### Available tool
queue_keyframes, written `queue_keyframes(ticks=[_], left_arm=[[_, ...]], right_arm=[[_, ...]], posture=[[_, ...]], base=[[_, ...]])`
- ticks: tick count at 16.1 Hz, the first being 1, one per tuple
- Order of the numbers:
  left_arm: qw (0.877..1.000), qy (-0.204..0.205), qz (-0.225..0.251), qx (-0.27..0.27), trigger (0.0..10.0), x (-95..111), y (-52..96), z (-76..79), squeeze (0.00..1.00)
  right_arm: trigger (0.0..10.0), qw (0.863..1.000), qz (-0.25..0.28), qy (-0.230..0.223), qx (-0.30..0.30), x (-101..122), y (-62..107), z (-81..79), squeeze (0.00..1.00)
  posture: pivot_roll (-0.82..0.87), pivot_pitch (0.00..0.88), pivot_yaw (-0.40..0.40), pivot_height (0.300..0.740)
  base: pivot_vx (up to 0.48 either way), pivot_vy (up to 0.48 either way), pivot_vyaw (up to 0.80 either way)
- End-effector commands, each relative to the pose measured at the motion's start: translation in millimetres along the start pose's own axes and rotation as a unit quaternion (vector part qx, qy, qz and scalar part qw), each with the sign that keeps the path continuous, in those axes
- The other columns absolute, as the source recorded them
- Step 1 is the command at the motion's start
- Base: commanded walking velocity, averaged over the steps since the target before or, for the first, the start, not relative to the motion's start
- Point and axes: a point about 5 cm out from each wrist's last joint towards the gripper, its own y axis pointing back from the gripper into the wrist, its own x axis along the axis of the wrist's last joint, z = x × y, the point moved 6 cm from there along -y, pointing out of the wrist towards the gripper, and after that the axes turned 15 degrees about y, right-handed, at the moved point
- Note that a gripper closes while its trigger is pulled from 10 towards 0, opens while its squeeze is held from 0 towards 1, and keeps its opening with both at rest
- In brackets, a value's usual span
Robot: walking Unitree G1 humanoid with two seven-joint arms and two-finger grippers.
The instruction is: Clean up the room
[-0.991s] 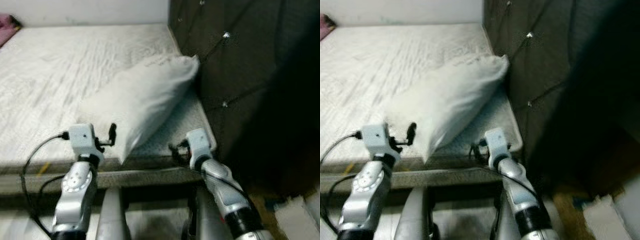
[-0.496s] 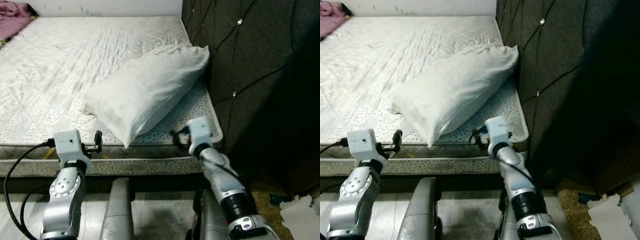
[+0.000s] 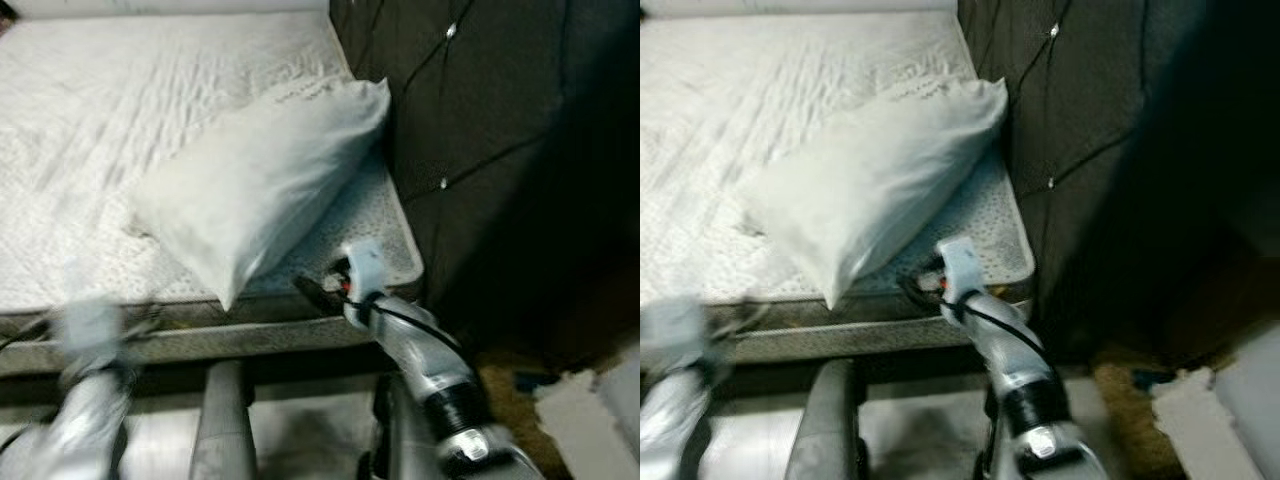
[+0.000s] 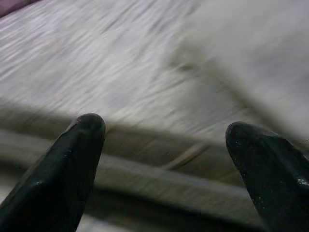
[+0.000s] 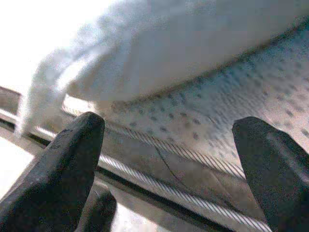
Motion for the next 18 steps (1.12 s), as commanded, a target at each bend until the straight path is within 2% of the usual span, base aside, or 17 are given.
queue_keyframes(ticks=[1,3,5,6,7,8,10,12,16,18], left_arm=[[1.0,-0.001,0.017,0.018,10.0,12,5.7,-11.8,0.0],[0.999,-0.007,0.02,0.04,10.0,13,22.6,-23.9,0.0],[0.999,-0.004,0.016,0.044,10.0,10,30.7,-22.4,0.0],[0.999,-0.002,0.013,0.038,10.0,9,33.7,-16.6,0.0],[1.0,-0.002,0.011,0.025,10.0,9,33.6,-8.7,0.0],[1.0,0.001,0.007,0.01,10.0,10,27.8,0.6,0.0],[1.0,0.002,0.013,-0.006,10.0,16,18.9,8.7,0.0],[1.0,0.001,0.017,-0.023,10.0,19,14.3,16.1,0.0],[1.0,0.011,0.013,-0.016,10.0,16,14.7,17.3,0.0],[1.0,0.013,0.012,-0.016,10.0,16,15.0,18.0,0.0]], right_arm=[[10.0,1.0,0.009,-0.01,0.01,6,-5.8,-10.2,0.0],[10.0,0.999,0.027,0.002,0.019,15,-13.0,-22.1,0.0],[10.0,1.0,0.022,0.002,0.008,14,-15.6,-21.7,0.0],[10.0,1.0,0.015,-0.006,-0.001,12,-16.9,-19.7,0.0],[10.0,1.0,0.004,-0.014,-0.01,7,-17.5,-17.2,0.0],[10.0,0.999,-0.028,-0.015,-0.023,-6,-18.2,-13.3,0.0],[10.0,0.998,-0.053,-0.016,-0.031,-14,-21.0,-13.4,0.0],[10.0,0.998,-0.048,-0.035,-0.033,-3,-29.2,-17.0,0.0],[10.0,0.996,-0.027,-0.074,-0.035,30,-44.5,-24.5,0.0],[10.0,0.995,-0.023,-0.088,-0.032,35,-46.0,-24.2,0.0]], posture=[[0.28,0.085,-0.037,0.571],[0.33,0.118,-0.068,0.571],[0.33,0.126,-0.076,0.571],[0.33,0.126,-0.074,0.571],[0.33,0.124,-0.065,0.571],[0.32,0.119,-0.049,0.571],[0.31,0.109,-0.028,0.571],[0.31,0.113,-0.024,0.571],[0.31,0.111,-0.041,0.571],[0.31,0.108,-0.044,0.571]], base=[[0.0,0.0,0.0],[0.0,0.0,0.4],[0.0,0.0,0.8],[0.0,0.0,0.8],[0.0,0.0,0.0],[0.0,0.0,0.0],[0.0,0.0,0.0],[0.0,0.0,0.0],[0.0,0.0,0.0],[0.0,0.0,0.0]])
